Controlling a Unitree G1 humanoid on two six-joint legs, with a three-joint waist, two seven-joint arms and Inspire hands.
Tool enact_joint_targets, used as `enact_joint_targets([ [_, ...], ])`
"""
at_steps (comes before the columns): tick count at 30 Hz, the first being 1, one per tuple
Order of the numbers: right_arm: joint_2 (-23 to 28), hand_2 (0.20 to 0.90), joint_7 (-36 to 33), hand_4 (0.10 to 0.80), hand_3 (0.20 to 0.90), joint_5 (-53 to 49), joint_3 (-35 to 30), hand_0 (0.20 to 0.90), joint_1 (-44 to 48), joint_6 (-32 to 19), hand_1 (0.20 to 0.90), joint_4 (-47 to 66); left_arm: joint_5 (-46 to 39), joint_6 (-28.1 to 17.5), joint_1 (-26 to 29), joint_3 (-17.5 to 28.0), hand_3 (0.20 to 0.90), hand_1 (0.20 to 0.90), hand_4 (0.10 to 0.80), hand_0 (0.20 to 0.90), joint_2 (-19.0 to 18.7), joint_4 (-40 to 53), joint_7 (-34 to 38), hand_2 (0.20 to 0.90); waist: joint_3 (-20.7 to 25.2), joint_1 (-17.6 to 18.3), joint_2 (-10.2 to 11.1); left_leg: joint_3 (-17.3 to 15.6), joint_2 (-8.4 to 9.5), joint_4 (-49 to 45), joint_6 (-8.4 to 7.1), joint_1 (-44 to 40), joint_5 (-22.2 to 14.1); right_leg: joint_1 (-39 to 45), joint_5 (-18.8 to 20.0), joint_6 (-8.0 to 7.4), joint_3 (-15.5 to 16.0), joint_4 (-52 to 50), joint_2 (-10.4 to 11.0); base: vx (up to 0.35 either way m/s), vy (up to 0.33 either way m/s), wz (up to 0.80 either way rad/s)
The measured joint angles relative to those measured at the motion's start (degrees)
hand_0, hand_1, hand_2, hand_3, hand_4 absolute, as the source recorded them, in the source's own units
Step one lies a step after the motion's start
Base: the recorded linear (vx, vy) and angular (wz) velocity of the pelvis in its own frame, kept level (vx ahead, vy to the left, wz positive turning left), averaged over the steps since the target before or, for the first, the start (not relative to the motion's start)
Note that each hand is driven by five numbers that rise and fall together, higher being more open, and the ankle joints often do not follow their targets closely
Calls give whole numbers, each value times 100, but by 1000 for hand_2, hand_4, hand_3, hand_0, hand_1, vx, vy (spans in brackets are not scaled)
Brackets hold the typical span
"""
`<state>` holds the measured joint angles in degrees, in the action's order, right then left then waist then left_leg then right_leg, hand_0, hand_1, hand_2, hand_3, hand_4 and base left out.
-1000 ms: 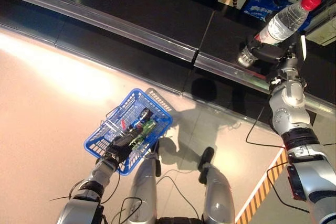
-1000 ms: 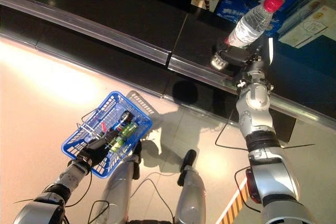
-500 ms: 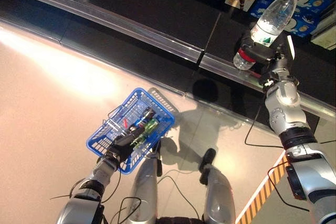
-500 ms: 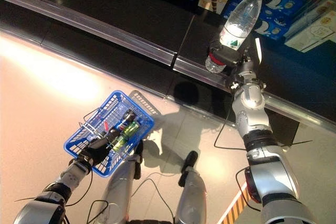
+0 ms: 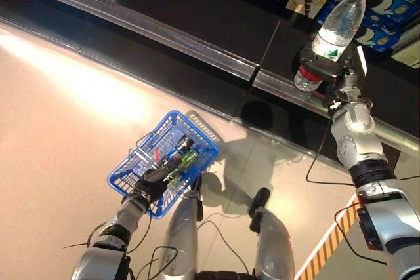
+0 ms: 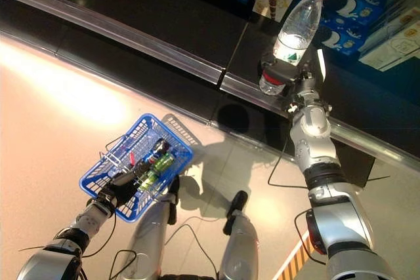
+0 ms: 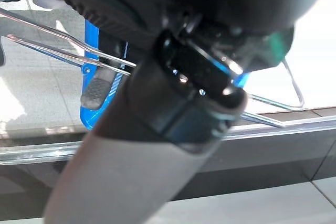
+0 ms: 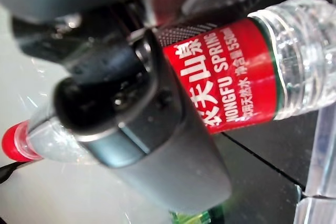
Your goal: Pick up the drink and place into the basket.
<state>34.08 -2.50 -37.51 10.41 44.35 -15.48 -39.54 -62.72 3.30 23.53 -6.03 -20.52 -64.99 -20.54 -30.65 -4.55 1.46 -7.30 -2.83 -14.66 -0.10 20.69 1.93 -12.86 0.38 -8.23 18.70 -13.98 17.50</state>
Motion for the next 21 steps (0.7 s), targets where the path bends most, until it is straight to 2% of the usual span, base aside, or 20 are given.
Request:
enact_joint_targets([
  [2, -2, 300, 52, 100, 200, 56, 2, 300, -212, 10, 300, 166, 13, -7, -102, 10, 200, 300, 100, 300, 10, 6, -4, 300, 3, -3, 5, -5, 10, 126, -6, -192, 12, 178, 1, 0, 14, 92, 5, 90, -26, 3],
  [4, -1, 300, 138, 100, 200, 144, 0, 300, -454, 60, 300, 445, 56, -22, -255, 110, 200, 300, 100, 300, 24, 27, -11, 300, 9, 15, 14, -10, 20, 296, -27, -421, 27, 448, 59, -90, 61, 331, -22, 136, -34, 2],
  [7, 0, 300, 229, 100, 200, 172, -12, 300, -697, 120, 300, 831, 138, -40, -360, 246, 200, 300, 100, 300, 50, 30, -12, 300, 18, 28, 30, -19, -2, 468, -88, -601, 66, 680, 99, -138, 141, 566, -86, 122, -5, 5],
  [13, -1, 300, 470, 100, 200, 404, -13, 300, -1109, 346, 300, 1649, 363, -28, -632, 446, 200, 300, 100, 300, 158, 86, -11, 300, 71, 16, 130, -49, 9, 998, -139, -1262, 179, 1248, 146, -96, 172, 930, -191, 87, 3, -2],
  [21, -9, 300, 754, 100, 200, 504, -28, 300, -1364, 411, 300, 2507, 563, 7, -999, 557, 200, 300, 100, 300, 171, 188, 3, 300, 246, -2, 364, -303, -39, 1512, -159, -2002, 226, 1734, 158, -83, 302, 1042, -249, 62, 14, -4],
])
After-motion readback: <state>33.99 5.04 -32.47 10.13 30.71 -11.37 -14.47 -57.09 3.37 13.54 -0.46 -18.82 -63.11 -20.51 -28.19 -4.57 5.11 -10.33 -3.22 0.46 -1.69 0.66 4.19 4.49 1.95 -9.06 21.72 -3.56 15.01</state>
